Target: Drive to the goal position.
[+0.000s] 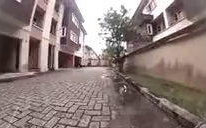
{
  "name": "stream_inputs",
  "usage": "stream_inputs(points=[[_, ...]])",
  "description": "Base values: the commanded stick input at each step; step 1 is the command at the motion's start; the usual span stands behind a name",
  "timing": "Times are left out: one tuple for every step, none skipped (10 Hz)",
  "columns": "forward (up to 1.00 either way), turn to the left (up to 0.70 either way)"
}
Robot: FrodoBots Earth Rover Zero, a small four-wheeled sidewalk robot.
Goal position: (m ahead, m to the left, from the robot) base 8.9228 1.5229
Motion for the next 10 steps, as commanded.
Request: stream_inputs(points=[[0.5,0.0],[0.5,0.0],[0.5,0.0],[0.5,0.0],[0.5,0.0],[0.5,0.0],[0.5,0.0],[0.5,0.0],[0.5,0.0],[0.5,0.0]])
